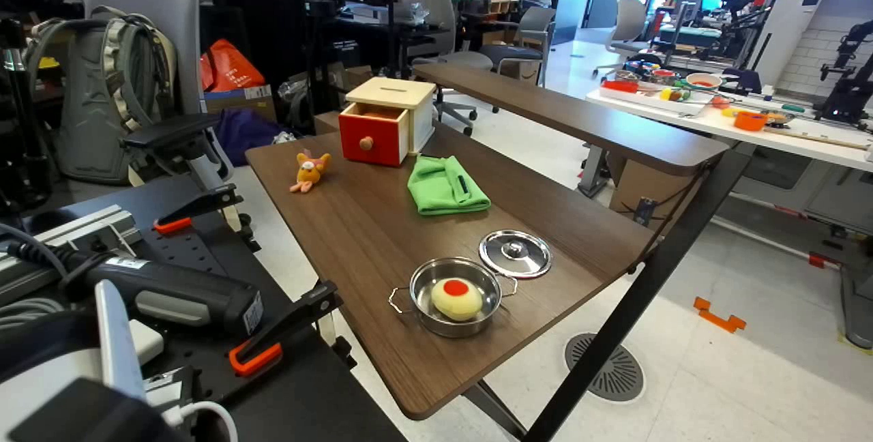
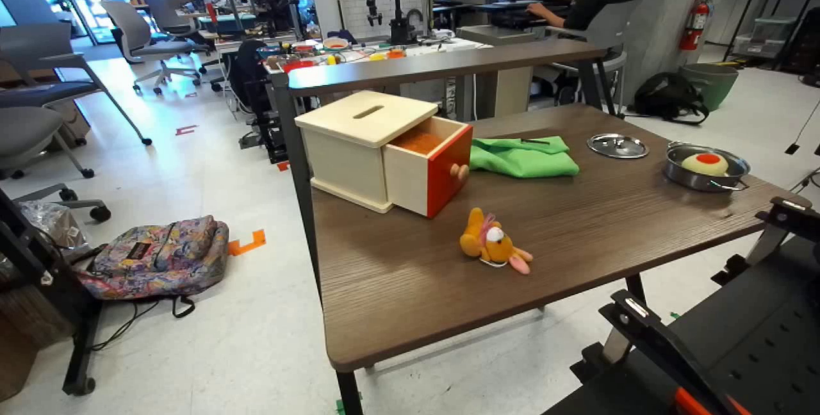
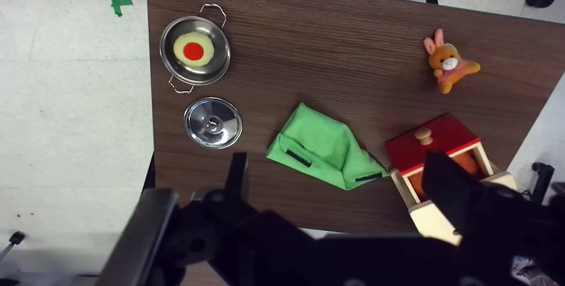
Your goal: Remove the toy from the silver pot and put it on the table
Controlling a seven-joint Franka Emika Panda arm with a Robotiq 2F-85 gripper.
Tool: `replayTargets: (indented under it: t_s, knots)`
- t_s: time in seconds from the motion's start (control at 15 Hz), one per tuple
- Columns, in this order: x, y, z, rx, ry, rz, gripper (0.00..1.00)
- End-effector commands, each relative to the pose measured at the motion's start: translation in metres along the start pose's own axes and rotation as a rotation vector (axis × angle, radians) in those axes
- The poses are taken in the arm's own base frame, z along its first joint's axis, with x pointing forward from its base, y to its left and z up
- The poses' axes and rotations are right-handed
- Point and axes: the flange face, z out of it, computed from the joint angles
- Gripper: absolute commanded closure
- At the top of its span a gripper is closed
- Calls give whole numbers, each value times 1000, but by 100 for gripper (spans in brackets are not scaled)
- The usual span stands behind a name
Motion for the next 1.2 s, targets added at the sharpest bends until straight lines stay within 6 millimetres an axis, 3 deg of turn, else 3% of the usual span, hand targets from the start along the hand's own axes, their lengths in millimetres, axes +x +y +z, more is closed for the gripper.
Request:
replayTargets:
  t_s: [0.0,0.33,0.53,0.87,1.13]
  knots:
    - [6,-4,14,-24,-12,-13,0]
    - [23,7,64,-33,-42,-8,0]
    - [31,22,105,-26,-77,11,0]
    - [31,50,172,-11,-111,63,0]
    - [25,74,212,-14,-114,98,0]
